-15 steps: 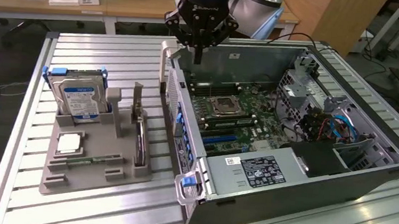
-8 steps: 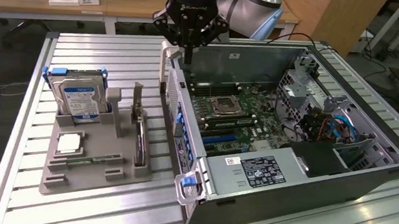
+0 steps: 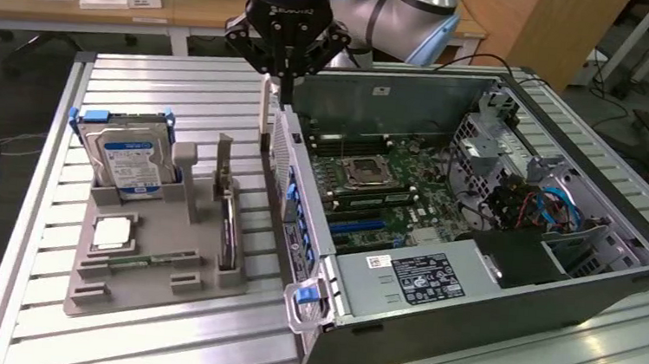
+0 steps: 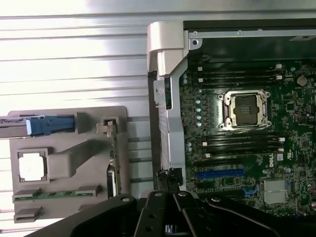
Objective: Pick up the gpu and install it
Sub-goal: 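Reach for the gpu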
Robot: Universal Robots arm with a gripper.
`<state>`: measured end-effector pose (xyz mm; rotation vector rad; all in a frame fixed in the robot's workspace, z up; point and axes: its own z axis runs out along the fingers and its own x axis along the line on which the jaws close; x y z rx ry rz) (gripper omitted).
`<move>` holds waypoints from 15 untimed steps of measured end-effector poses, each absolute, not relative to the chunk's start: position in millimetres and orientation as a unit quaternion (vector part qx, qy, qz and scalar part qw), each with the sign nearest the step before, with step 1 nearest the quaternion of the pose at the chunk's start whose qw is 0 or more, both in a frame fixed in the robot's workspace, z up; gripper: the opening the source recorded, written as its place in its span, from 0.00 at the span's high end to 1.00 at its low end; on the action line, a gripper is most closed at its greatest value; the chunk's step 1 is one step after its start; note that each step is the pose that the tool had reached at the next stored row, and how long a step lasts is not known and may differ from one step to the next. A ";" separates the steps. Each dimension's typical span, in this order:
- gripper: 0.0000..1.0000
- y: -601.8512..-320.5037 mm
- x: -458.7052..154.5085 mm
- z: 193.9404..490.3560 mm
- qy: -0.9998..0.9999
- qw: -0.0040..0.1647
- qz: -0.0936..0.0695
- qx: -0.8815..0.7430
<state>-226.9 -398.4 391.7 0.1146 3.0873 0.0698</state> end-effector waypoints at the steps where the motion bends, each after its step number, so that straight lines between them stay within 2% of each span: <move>1: 0.89 -398.3 -229.1 391.7 0.999 0.026 0.023 0.037; 15: 0.89 -396.9 -252.6 391.6 0.999 0.030 0.023 0.037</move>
